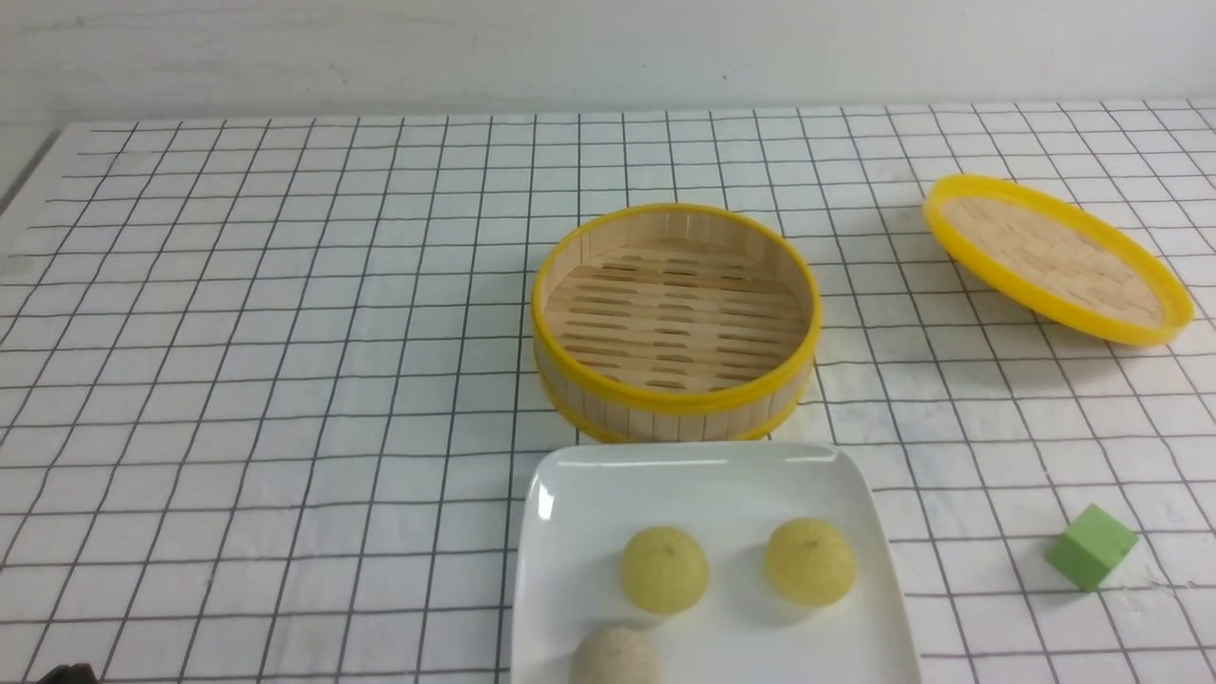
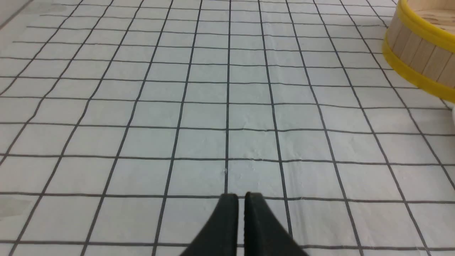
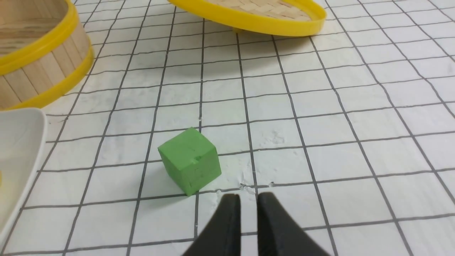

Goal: Put the steamed buns into the plate on the white-black tablecloth.

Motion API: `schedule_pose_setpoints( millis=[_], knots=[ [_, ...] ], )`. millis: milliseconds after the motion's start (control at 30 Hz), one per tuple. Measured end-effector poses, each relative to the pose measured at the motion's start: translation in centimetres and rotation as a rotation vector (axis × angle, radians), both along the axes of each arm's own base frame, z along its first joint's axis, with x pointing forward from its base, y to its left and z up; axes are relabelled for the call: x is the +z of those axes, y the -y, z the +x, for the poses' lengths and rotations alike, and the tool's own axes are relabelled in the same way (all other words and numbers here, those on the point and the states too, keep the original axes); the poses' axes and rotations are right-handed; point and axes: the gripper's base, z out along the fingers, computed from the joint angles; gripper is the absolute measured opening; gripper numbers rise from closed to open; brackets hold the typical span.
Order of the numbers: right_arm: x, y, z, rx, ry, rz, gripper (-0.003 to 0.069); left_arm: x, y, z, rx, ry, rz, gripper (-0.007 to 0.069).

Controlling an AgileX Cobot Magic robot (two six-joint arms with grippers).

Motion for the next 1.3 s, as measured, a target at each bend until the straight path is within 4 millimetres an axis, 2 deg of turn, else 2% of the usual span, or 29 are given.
schedule_pose_setpoints(
  millis=[1300],
  knots=[
    [0.0,0.0,0.0,0.0,0.0,0.0,0.0134,0.0,-0.03,-0.01,0.001,-0.002,0.009,0.0069]
  ],
)
